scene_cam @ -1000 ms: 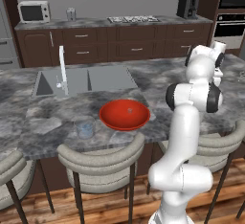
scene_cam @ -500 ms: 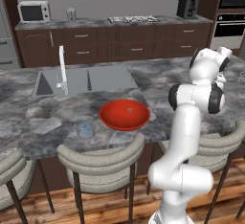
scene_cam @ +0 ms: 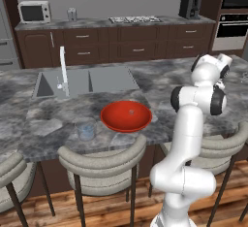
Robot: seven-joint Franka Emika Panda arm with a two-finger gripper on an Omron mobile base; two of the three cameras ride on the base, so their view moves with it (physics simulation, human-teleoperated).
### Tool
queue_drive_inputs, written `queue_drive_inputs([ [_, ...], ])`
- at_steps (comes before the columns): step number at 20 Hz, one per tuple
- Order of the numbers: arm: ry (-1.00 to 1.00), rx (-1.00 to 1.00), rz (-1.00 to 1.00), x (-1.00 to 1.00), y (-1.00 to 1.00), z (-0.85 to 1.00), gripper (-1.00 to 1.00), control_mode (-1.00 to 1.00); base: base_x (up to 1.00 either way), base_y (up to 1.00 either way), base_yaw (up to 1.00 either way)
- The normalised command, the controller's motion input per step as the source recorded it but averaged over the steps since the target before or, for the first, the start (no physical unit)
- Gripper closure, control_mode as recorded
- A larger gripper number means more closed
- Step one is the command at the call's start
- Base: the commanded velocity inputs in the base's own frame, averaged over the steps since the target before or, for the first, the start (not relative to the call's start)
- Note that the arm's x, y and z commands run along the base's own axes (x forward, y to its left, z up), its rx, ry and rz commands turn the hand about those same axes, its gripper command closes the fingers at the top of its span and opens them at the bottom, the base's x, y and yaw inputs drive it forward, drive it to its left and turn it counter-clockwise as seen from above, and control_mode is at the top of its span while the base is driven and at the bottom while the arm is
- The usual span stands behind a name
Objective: There are four ice cubes in the ice bowl. Place two ice cubes in each glass of water.
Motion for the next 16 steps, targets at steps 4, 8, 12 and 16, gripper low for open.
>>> queue_drive_inputs([
  [4, 0.00, 0.02, -0.02, 0.13, -0.11, -0.03, -1.00, -1.00, 0.00, 0.00, 0.00],
  [8, 0.00, 0.00, 0.00, 0.00, -0.12, 0.00, -1.00, -1.00, 0.00, 0.00, 0.00],
  [12, 0.00, 0.00, 0.00, -0.01, 0.00, 0.13, -1.00, -1.00, 0.00, 0.00, 0.00],
  [16, 0.00, 0.00, 0.00, -0.14, 0.18, 0.44, -1.00, -1.00, 0.00, 0.00, 0.00],
])
